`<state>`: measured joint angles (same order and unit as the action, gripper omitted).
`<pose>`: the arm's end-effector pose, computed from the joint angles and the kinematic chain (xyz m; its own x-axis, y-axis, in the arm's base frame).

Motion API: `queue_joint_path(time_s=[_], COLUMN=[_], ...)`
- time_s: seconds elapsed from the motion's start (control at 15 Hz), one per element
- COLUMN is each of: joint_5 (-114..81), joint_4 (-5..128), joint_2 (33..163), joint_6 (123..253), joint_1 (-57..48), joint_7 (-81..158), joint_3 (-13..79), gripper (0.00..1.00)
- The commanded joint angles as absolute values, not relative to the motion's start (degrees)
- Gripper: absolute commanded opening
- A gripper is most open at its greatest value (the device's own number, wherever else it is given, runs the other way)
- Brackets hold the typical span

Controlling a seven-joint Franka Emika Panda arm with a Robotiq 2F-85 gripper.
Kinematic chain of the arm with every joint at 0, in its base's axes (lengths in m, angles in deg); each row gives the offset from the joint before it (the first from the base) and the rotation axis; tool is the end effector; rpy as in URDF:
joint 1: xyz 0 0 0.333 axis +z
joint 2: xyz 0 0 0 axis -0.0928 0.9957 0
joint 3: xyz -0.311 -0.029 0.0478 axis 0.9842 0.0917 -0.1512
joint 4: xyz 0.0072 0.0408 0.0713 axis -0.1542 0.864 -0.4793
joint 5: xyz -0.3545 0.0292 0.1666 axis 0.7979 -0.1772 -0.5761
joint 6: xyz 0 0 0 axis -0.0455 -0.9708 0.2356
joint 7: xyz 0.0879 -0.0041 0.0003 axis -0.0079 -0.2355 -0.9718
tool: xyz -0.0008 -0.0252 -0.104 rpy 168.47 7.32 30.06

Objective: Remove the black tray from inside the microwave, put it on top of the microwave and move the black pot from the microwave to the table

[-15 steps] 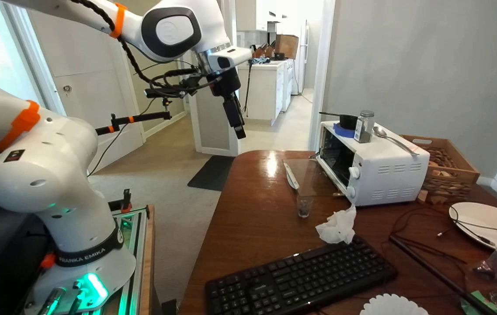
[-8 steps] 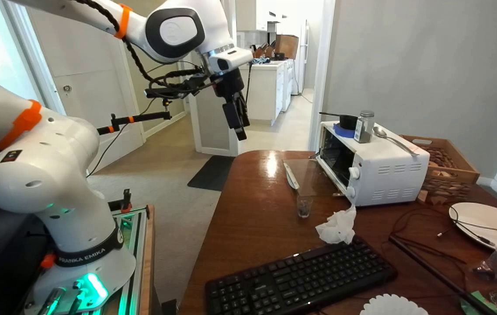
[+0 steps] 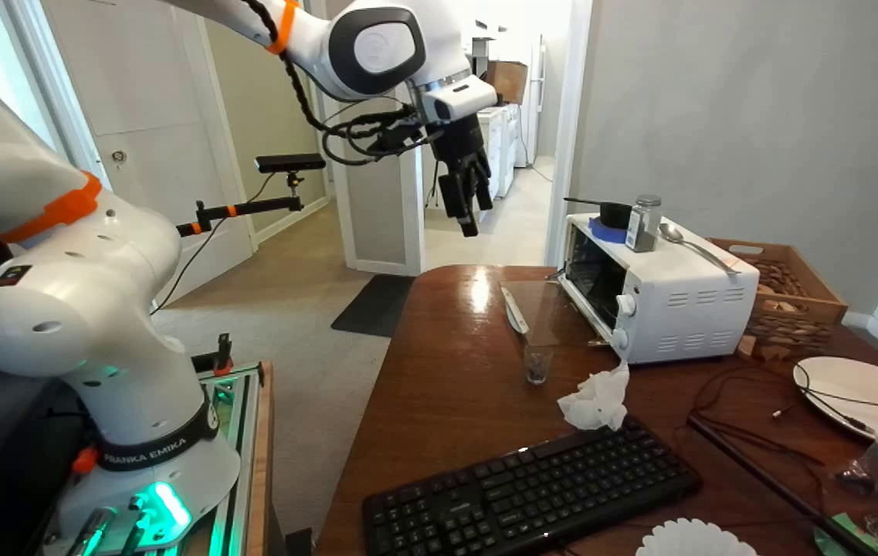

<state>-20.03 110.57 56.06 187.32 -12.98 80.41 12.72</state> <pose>0.4332 0.0715 0.4733 0.7327 -0.6243 0.2711 -0.6133 -0.7783 -0.1349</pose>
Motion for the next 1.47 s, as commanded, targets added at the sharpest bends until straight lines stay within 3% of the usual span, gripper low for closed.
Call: queue_joint_path(time_s=[0.0, 0.27, 0.33, 0.67, 1.07, 1.4], joint_5=[-8.1, 10.0, 14.8, 20.1, 23.7, 22.6], joint_4=[104.6, 100.5, 99.6, 98.4, 96.2, 97.1], joint_2=[65.3, 72.2, 74.3, 78.7, 79.7, 78.6], joint_6=[188.3, 183.5, 181.2, 174.5, 165.0, 166.3], joint_1=[-19.6, -22.3, -16.4, -6.4, -1.4, -0.4], joint_7=[95.3, 108.3, 110.9, 104.1, 88.1, 88.6], joint_3=[6.6, -1.6, 2.6, 9.2, 14.9, 16.1], gripper=[1.00, 1.00, 1.00, 1.00, 1.00, 1.00])
